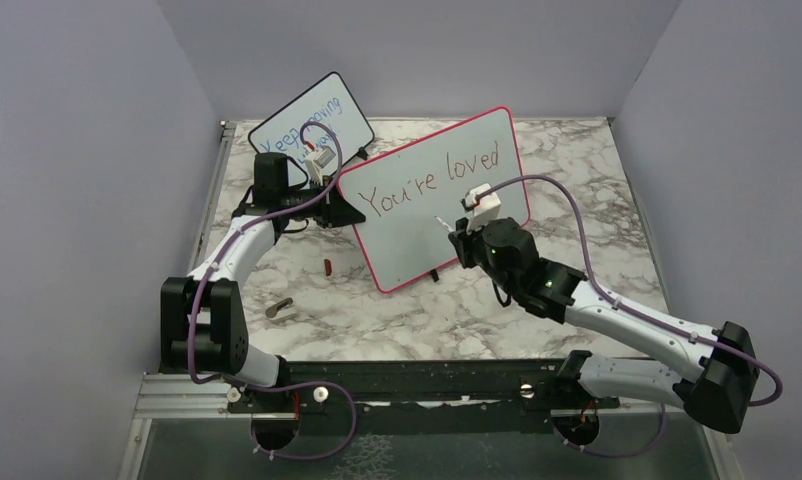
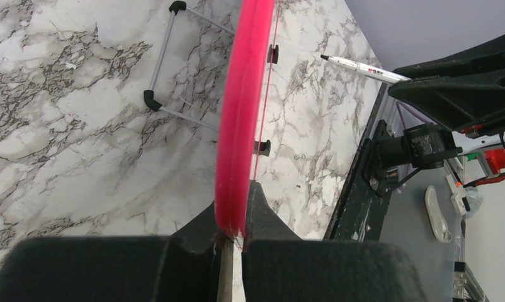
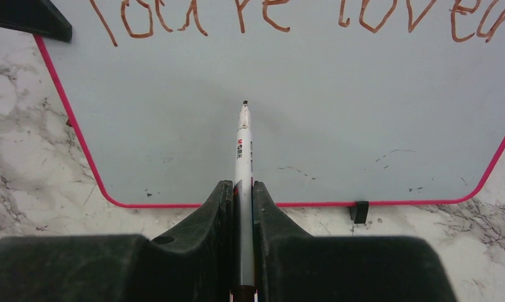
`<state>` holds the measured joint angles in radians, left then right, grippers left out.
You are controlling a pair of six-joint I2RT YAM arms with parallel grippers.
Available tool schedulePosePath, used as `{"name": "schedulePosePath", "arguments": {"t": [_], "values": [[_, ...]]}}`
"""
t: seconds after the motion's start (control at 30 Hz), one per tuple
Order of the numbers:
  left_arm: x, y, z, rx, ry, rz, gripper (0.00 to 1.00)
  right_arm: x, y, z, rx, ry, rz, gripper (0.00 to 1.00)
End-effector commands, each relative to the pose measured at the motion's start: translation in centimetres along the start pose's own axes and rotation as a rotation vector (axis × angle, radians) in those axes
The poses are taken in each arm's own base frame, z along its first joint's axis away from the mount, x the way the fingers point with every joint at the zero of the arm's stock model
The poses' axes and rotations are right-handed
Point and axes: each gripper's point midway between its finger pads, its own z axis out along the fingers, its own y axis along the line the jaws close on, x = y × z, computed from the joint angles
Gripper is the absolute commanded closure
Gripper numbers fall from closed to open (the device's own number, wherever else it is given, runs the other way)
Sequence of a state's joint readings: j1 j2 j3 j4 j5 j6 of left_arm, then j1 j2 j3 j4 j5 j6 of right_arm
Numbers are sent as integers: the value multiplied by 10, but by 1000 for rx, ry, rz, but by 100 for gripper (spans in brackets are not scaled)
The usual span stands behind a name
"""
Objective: Write a sentence on the whiteboard
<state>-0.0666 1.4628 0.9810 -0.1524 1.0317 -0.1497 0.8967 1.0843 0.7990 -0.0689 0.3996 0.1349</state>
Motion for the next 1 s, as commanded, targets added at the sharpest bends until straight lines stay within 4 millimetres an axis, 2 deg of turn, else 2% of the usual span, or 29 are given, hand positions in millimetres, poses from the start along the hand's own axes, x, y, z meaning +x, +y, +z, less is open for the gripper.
{"name": "schedulePosePath", "arguments": {"t": [0.0, 0.23, 0.43, 0.97], "values": [[8, 25, -5, -139, -4, -54, 100, -3, 2, -6, 19, -22, 28, 99], [8, 26, -5, -144, -7, -57, 100, 3, 12, -10, -6, -25, 28, 99], [8, 27, -5, -152, -12, -63, 100, 0, 24, -10, -33, -43, 10, 99], [6, 26, -5, -154, -32, -72, 100, 2, 60, 1, -40, -45, -92, 99]]}}
